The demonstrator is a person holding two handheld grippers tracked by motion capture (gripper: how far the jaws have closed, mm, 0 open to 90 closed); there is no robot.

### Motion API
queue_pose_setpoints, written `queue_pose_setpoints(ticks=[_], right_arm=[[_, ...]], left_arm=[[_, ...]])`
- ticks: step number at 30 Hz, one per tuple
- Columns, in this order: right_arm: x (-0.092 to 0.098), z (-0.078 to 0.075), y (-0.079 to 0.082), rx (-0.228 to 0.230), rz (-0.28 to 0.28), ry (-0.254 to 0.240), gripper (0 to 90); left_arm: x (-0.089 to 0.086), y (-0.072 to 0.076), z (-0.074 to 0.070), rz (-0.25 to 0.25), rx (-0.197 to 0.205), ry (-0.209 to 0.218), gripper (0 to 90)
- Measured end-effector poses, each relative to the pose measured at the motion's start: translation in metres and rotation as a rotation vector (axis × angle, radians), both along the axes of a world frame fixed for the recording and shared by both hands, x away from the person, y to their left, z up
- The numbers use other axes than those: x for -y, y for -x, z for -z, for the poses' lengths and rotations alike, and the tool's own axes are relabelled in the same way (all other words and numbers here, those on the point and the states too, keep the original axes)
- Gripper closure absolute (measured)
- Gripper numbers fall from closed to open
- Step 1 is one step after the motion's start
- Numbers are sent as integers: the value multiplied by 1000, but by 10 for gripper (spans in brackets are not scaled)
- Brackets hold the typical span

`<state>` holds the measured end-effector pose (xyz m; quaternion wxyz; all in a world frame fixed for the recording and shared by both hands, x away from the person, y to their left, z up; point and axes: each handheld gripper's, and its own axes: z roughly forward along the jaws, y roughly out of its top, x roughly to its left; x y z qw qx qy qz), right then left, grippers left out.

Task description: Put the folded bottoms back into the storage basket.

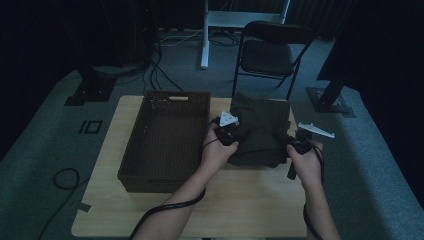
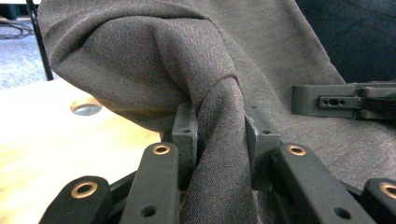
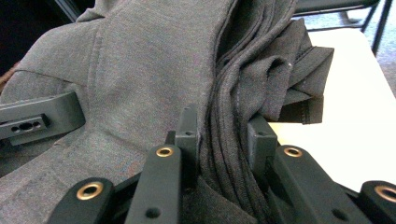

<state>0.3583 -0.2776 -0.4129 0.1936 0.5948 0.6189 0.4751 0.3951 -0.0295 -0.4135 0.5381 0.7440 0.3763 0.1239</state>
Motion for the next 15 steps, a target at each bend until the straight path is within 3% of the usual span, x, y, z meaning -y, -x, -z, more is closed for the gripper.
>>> queue_pose_setpoints(ticks=[15], right_arm=[[-37,-35,-9,32,-53,-7,722]], left_arm=[[-43,0,-36,-41,24,7,708]])
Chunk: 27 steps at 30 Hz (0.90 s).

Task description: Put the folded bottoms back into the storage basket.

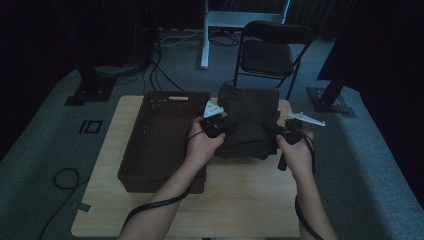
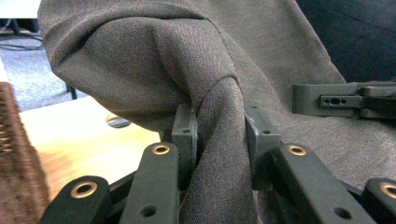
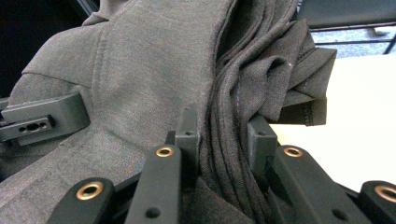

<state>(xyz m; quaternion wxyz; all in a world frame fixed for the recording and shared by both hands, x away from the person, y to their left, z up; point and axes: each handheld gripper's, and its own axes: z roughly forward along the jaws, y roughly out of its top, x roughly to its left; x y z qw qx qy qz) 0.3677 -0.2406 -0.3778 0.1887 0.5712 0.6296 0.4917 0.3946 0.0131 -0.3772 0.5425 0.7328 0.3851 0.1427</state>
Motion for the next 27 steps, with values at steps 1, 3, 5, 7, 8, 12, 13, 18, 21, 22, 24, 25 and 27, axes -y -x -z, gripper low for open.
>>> queue_pose_setpoints(ticks=[1,3,5,7,8,12,13,18,21,22,24,25,27], right_arm=[[-2,-1,-1,1,-2,-1,722],[-8,-4,-2,0,-8,-3,721],[-14,-6,-4,2,-14,-1,721],[-21,-8,-6,5,-19,-3,721],[-26,-9,-7,5,-20,-9,721],[-41,-11,-11,5,-33,-10,721],[-43,-11,-11,6,-35,-6,721],[-65,-15,-16,9,-57,-3,721],[-77,-17,-18,14,-68,-6,721],[-83,-17,-19,16,-75,-3,721],[-93,-18,-21,20,-83,-2,721],[-93,-18,-21,20,-83,-2,721],[-105,-19,-23,19,-95,-2,721]], left_arm=[[-4,0,-2,-3,0,-3,708],[-10,0,-4,-10,4,-7,708],[-16,0,-6,-19,6,-5,707],[-23,0,-8,-30,7,-4,707],[-26,0,-8,-34,8,-5,707],[-40,0,-10,-52,13,-10,707],[-46,0,-10,-58,11,-9,707],[-65,1,-14,-78,16,-18,706],[-73,2,-16,-91,20,-18,706],[-83,2,-17,-100,22,-24,706],[-92,3,-18,-111,20,-27,706],[-92,3,-18,-111,20,-27,706],[-100,3,-19,-122,21,-28,706]])
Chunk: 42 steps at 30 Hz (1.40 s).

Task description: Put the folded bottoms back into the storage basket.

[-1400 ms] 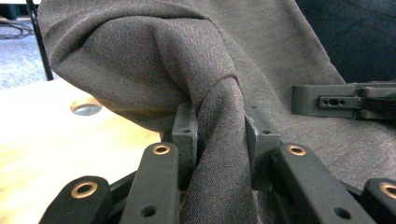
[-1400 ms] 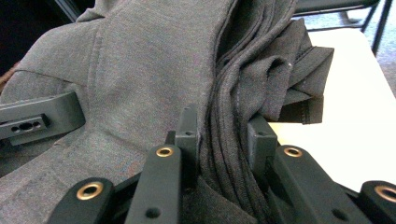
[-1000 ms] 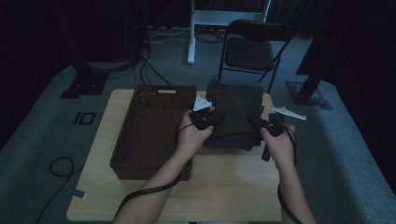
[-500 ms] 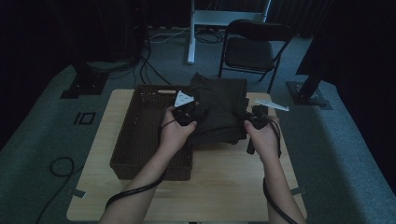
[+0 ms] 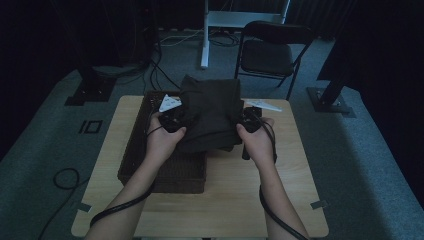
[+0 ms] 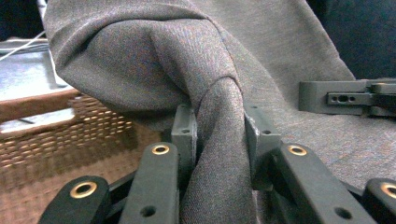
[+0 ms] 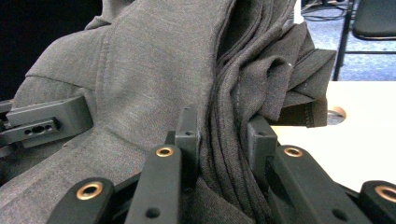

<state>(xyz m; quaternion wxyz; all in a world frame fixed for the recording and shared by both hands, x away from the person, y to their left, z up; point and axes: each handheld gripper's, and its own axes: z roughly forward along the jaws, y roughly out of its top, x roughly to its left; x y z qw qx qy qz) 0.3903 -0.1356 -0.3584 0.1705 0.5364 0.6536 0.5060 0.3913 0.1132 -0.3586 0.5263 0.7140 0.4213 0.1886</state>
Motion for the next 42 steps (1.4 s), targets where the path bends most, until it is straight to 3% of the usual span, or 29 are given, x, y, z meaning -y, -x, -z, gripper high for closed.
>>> queue_pose_setpoints(ticks=[4,22,28,32,42], right_arm=[[-16,-3,-2,3,-17,1,721],[-87,-3,-12,1,-68,6,721],[-110,4,-14,-14,-68,19,721],[-122,19,-16,-39,-36,21,720],[-135,48,-21,-95,1,26,719]], left_arm=[[-22,2,-3,-28,5,-3,705],[-84,5,-2,-110,-2,-24,704],[-100,4,9,-143,-20,-31,704],[-104,3,18,-163,-29,-52,705],[-112,-4,51,-189,-88,-51,704]])
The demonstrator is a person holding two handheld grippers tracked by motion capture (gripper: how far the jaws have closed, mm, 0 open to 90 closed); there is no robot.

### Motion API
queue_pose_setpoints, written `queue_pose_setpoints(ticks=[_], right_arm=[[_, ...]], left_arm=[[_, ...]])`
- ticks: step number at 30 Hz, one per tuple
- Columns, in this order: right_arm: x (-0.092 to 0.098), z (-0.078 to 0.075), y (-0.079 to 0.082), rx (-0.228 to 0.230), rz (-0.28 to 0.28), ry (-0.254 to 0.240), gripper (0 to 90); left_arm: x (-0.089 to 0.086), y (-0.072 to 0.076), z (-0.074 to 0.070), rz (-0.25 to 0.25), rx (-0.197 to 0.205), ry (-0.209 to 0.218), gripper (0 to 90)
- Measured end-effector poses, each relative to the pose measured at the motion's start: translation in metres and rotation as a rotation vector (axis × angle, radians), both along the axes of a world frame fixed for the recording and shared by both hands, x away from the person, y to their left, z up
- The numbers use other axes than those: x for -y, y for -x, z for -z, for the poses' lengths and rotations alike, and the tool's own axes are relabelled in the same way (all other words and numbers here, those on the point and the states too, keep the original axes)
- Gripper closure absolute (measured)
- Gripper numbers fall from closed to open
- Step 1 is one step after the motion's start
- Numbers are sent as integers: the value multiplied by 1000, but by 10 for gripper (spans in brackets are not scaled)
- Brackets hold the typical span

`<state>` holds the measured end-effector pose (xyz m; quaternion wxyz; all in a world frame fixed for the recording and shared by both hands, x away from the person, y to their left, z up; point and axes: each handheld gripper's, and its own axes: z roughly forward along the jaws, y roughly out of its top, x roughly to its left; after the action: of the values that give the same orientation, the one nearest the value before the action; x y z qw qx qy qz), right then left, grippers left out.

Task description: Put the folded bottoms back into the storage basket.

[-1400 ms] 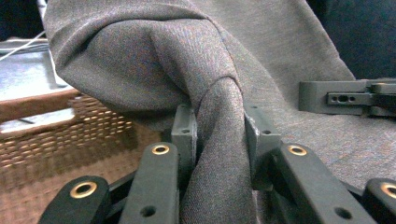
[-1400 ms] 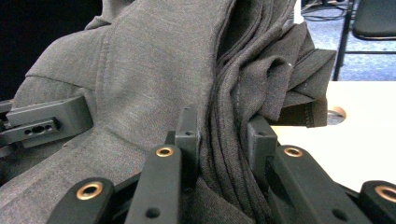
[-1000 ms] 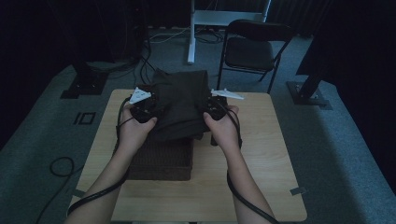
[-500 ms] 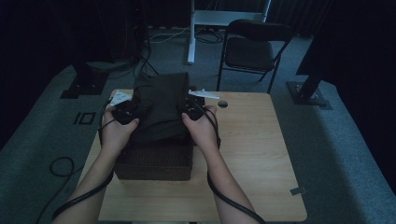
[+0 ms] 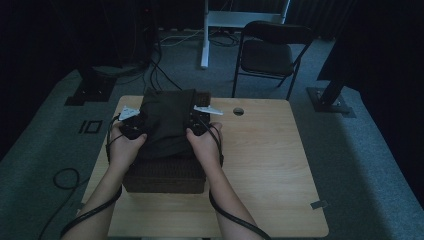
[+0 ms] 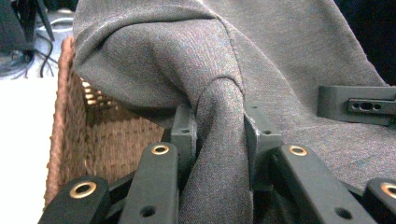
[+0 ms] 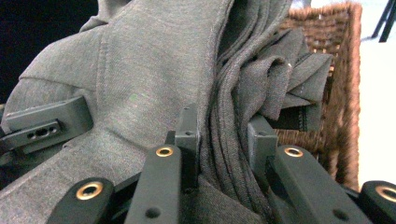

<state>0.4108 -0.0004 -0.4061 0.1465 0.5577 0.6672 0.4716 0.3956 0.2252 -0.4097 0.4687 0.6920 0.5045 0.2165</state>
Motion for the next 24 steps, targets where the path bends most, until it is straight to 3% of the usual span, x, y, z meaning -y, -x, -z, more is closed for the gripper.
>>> queue_pose_setpoints(ticks=[4,11,16,22,24], right_arm=[[-6,17,-4,-32,17,13,719],[-8,33,-10,-78,29,27,719],[-13,43,-11,-81,43,55,718],[-13,52,-14,-100,58,53,716],[-15,53,-15,-99,52,78,715]], left_arm=[[-1,-5,16,-11,-34,-11,704],[1,-8,28,-17,-63,-26,704],[0,-13,38,-29,-96,-26,704],[1,-15,44,-29,-109,-30,703],[0,-15,48,-28,-127,-29,702]])
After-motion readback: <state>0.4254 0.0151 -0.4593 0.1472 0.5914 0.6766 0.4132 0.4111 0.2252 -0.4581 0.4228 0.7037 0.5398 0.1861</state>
